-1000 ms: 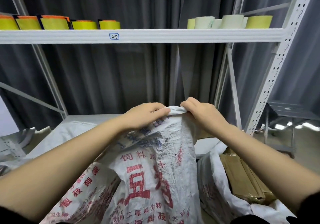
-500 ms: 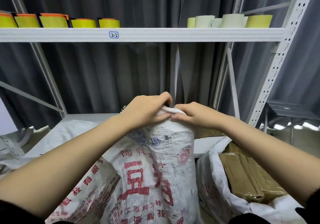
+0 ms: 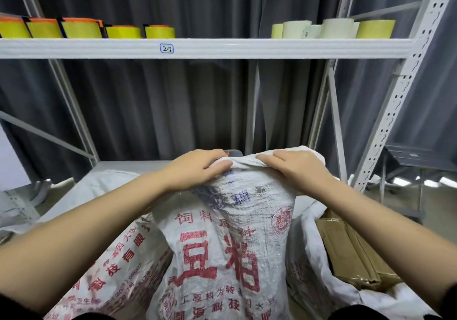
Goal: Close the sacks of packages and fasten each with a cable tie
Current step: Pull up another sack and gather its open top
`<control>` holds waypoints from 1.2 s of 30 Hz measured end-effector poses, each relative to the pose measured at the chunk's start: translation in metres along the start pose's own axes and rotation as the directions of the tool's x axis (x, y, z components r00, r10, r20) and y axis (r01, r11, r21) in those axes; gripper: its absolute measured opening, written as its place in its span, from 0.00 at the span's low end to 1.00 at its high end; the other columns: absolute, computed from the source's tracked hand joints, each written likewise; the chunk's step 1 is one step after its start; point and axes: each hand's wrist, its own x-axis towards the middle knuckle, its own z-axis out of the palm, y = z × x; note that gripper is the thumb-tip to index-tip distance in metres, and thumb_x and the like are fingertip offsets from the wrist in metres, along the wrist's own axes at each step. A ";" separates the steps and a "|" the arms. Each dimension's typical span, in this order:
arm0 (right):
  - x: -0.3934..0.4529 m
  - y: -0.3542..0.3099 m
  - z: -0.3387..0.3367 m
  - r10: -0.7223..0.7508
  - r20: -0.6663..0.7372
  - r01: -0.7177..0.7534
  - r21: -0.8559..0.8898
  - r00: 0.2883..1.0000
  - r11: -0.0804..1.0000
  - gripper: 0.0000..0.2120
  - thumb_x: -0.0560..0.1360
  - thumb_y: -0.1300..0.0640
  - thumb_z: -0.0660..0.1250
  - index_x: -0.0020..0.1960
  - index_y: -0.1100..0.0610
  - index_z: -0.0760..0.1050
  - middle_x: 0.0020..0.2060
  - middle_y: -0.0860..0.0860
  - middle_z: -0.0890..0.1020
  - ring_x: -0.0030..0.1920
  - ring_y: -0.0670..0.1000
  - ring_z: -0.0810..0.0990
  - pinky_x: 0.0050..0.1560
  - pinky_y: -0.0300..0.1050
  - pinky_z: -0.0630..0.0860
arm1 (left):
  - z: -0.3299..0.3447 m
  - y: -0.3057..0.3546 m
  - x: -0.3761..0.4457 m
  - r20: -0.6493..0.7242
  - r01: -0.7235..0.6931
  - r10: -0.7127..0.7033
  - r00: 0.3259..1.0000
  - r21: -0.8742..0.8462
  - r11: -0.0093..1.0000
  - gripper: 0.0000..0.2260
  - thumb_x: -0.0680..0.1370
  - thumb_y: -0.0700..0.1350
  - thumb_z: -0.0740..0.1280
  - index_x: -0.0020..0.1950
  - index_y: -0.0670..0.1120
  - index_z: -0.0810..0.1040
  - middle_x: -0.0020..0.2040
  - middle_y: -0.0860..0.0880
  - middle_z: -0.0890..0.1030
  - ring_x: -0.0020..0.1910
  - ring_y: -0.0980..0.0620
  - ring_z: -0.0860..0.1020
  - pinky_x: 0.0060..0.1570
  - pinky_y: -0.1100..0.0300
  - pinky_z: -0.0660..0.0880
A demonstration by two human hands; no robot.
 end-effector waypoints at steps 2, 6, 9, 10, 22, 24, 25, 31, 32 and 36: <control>-0.005 0.003 0.005 0.007 -0.077 -0.011 -0.045 0.997 0.999 0.27 0.66 0.65 0.62 0.64 0.52 0.70 0.34 0.51 0.73 0.29 0.55 0.75 0.21 0.45 0.69 | 0.001 -0.002 0.002 0.004 0.010 -0.010 1.000 -0.119 0.993 0.10 0.80 0.56 0.57 0.45 0.54 0.73 0.42 0.57 0.78 0.43 0.58 0.76 0.46 0.57 0.71; -0.001 0.000 0.001 0.117 0.047 -0.117 0.008 0.992 0.993 0.23 0.70 0.58 0.66 0.65 0.48 0.71 0.39 0.48 0.77 0.34 0.53 0.78 0.29 0.44 0.71 | -0.003 0.002 0.005 -0.019 -0.035 0.034 0.999 -0.035 0.999 0.04 0.79 0.50 0.63 0.48 0.50 0.73 0.44 0.55 0.78 0.43 0.54 0.75 0.44 0.57 0.71; 0.017 -0.008 -0.016 0.176 0.330 -0.267 0.256 0.927 0.929 0.22 0.78 0.35 0.50 0.59 0.45 0.74 0.49 0.44 0.80 0.50 0.48 0.78 0.49 0.48 0.72 | -0.001 0.007 0.005 -0.132 -0.098 0.154 0.979 0.361 0.927 0.06 0.80 0.51 0.60 0.46 0.50 0.68 0.39 0.54 0.75 0.37 0.49 0.75 0.34 0.57 0.66; 0.024 -0.014 -0.022 0.159 0.435 -0.337 0.371 0.886 0.865 0.21 0.78 0.34 0.50 0.59 0.42 0.73 0.51 0.41 0.79 0.53 0.45 0.76 0.55 0.46 0.71 | 0.001 0.008 0.005 -0.190 -0.165 0.275 0.942 0.451 0.877 0.06 0.79 0.50 0.59 0.44 0.50 0.66 0.37 0.54 0.73 0.34 0.49 0.75 0.31 0.59 0.66; 0.019 -0.030 -0.014 0.122 0.057 -0.134 0.289 0.991 0.948 0.18 0.78 0.43 0.51 0.57 0.49 0.74 0.45 0.46 0.81 0.42 0.51 0.81 0.35 0.48 0.76 | -0.008 -0.001 0.000 0.055 0.068 -0.057 0.997 -0.240 0.968 0.01 0.77 0.46 0.66 0.47 0.50 0.77 0.41 0.55 0.78 0.37 0.63 0.76 0.38 0.65 0.71; 0.015 -0.027 -0.009 0.059 0.004 -0.058 0.171 0.998 0.983 0.12 0.76 0.52 0.59 0.58 0.51 0.72 0.40 0.49 0.78 0.35 0.53 0.79 0.25 0.46 0.73 | -0.008 0.003 0.001 0.107 0.115 -0.080 0.991 -0.376 0.919 0.11 0.77 0.51 0.66 0.50 0.43 0.78 0.40 0.54 0.77 0.33 0.64 0.73 0.36 0.70 0.69; 0.013 -0.025 -0.008 0.047 -0.006 -0.046 0.116 0.999 0.992 0.13 0.74 0.56 0.61 0.58 0.51 0.70 0.37 0.50 0.76 0.33 0.54 0.77 0.23 0.46 0.71 | -0.006 0.004 0.001 0.109 0.128 -0.089 0.990 -0.436 0.891 0.17 0.76 0.56 0.64 0.49 0.41 0.77 0.39 0.53 0.76 0.33 0.63 0.72 0.36 0.69 0.69; 0.014 -0.023 -0.019 0.156 0.042 -0.161 0.134 0.987 0.978 0.20 0.80 0.41 0.49 0.57 0.50 0.75 0.41 0.46 0.80 0.37 0.50 0.79 0.29 0.44 0.72 | -0.006 0.004 0.001 -0.110 -0.003 -0.013 0.994 -0.143 0.990 0.07 0.78 0.50 0.65 0.41 0.51 0.73 0.35 0.56 0.74 0.34 0.60 0.75 0.34 0.62 0.70; 0.019 -0.024 -0.022 0.223 0.133 -0.249 0.223 0.966 0.942 0.23 0.78 0.36 0.48 0.57 0.48 0.75 0.45 0.43 0.81 0.43 0.47 0.80 0.36 0.45 0.74 | -0.005 0.004 0.003 -0.190 -0.059 0.068 0.979 0.052 0.997 0.06 0.78 0.51 0.64 0.42 0.51 0.72 0.36 0.56 0.74 0.36 0.55 0.76 0.34 0.59 0.69; 0.040 -0.032 -0.029 0.238 0.429 -0.479 0.636 0.871 0.605 0.11 0.82 0.46 0.55 0.52 0.46 0.75 0.49 0.37 0.79 0.51 0.36 0.75 0.53 0.39 0.69 | 0.006 0.009 0.011 -0.268 -0.259 0.491 0.829 0.595 0.761 0.07 0.73 0.50 0.61 0.44 0.48 0.73 0.35 0.50 0.75 0.28 0.48 0.76 0.20 0.62 0.64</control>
